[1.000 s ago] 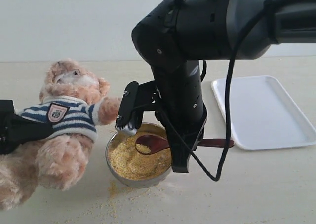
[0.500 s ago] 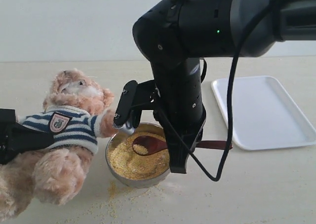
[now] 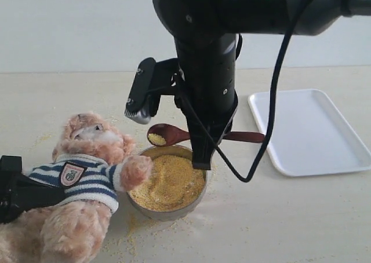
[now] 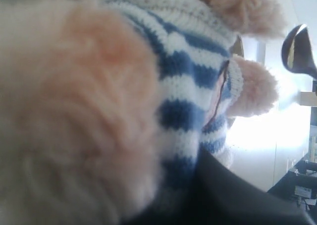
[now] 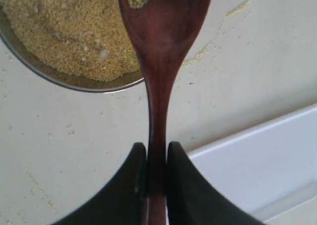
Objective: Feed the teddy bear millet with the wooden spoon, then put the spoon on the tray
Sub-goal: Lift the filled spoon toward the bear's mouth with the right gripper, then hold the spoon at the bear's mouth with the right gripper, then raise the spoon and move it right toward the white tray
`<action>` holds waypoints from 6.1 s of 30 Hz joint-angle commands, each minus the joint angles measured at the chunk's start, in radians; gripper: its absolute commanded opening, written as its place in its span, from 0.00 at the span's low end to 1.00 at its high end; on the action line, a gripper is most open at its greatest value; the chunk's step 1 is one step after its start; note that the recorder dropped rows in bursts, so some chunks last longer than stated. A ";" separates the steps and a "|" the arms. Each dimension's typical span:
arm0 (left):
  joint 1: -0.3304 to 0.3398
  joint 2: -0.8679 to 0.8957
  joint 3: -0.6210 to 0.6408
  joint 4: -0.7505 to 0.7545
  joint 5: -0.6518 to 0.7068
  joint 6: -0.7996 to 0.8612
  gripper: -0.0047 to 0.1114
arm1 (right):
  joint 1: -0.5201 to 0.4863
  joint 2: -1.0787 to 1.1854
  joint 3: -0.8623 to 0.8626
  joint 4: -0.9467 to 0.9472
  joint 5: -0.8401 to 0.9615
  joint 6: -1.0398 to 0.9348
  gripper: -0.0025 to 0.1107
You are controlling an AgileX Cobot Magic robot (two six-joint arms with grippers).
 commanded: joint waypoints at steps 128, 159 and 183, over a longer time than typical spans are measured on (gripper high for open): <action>0.002 0.001 0.002 -0.076 0.097 0.111 0.08 | 0.362 0.233 -0.193 -0.759 -0.045 0.404 0.02; 0.002 0.001 0.002 -0.090 0.127 0.138 0.08 | 0.415 0.264 -0.193 -0.831 0.003 0.526 0.02; 0.002 0.001 0.002 -0.092 0.127 0.188 0.08 | -0.081 -0.278 0.057 -0.099 0.003 0.437 0.02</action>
